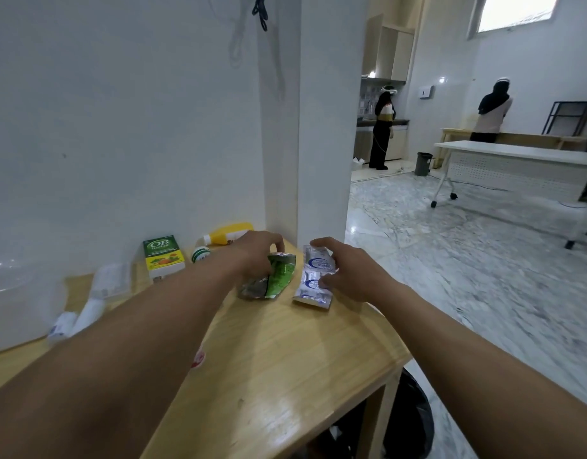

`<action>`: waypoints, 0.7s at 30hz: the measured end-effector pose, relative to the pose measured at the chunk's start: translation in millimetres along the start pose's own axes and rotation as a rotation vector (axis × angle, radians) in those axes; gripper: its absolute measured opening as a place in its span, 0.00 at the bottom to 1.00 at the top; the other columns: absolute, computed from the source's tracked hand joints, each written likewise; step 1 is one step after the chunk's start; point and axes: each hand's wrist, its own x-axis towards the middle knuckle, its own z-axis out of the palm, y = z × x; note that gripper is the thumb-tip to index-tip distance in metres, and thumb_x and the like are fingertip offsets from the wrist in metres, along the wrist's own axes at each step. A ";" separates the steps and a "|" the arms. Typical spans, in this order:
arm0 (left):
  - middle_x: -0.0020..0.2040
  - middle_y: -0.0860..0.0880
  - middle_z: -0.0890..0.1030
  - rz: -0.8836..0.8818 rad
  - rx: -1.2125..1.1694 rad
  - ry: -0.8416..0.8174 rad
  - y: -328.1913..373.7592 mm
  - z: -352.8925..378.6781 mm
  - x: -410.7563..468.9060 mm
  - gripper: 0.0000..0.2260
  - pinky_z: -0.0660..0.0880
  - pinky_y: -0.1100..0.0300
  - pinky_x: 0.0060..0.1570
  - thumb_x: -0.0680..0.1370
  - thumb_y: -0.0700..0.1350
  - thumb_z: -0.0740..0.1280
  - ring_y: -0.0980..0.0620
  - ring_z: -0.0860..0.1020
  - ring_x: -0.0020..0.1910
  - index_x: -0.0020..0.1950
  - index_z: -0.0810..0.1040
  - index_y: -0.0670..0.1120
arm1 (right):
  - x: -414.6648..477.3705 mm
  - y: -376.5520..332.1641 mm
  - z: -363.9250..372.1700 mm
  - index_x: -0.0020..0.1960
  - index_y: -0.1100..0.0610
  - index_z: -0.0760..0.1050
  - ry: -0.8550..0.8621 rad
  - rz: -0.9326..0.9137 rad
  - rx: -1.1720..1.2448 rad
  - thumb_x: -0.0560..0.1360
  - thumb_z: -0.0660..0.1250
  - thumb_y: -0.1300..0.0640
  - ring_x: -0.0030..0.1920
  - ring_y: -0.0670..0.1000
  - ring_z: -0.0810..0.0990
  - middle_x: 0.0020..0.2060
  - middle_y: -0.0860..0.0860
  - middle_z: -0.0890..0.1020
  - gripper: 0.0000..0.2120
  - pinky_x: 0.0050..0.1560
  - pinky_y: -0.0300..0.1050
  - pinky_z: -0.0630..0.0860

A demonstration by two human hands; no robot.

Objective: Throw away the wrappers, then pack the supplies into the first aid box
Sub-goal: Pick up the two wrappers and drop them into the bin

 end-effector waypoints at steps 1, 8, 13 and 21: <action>0.53 0.50 0.76 0.010 -0.003 0.009 1.4 -0.3 1.0 0.15 0.74 0.54 0.47 0.72 0.37 0.68 0.48 0.75 0.52 0.54 0.75 0.53 | -0.1 1.3 -0.7 0.72 0.45 0.67 0.008 0.000 0.009 0.70 0.73 0.61 0.45 0.47 0.73 0.47 0.43 0.74 0.34 0.36 0.31 0.64; 0.49 0.47 0.81 0.048 -0.139 0.068 6.0 -15.1 0.4 0.14 0.68 0.61 0.36 0.72 0.32 0.64 0.50 0.76 0.45 0.46 0.78 0.52 | -1.3 3.6 -19.7 0.70 0.46 0.71 0.079 0.032 0.066 0.71 0.74 0.62 0.40 0.46 0.77 0.39 0.44 0.77 0.31 0.35 0.34 0.68; 0.50 0.48 0.78 0.116 -0.256 0.172 22.7 -25.9 3.9 0.19 0.71 0.59 0.40 0.75 0.32 0.63 0.49 0.74 0.46 0.60 0.78 0.51 | -6.9 3.5 -48.1 0.69 0.46 0.72 0.140 0.055 0.083 0.72 0.73 0.63 0.36 0.44 0.76 0.37 0.45 0.77 0.29 0.31 0.37 0.71; 0.56 0.49 0.81 0.228 -0.378 0.257 67.1 -28.1 32.9 0.23 0.78 0.55 0.51 0.73 0.28 0.64 0.49 0.78 0.54 0.61 0.82 0.49 | -9.6 37.4 -87.3 0.68 0.45 0.74 0.242 0.091 0.088 0.72 0.73 0.63 0.38 0.44 0.76 0.38 0.47 0.78 0.28 0.35 0.37 0.71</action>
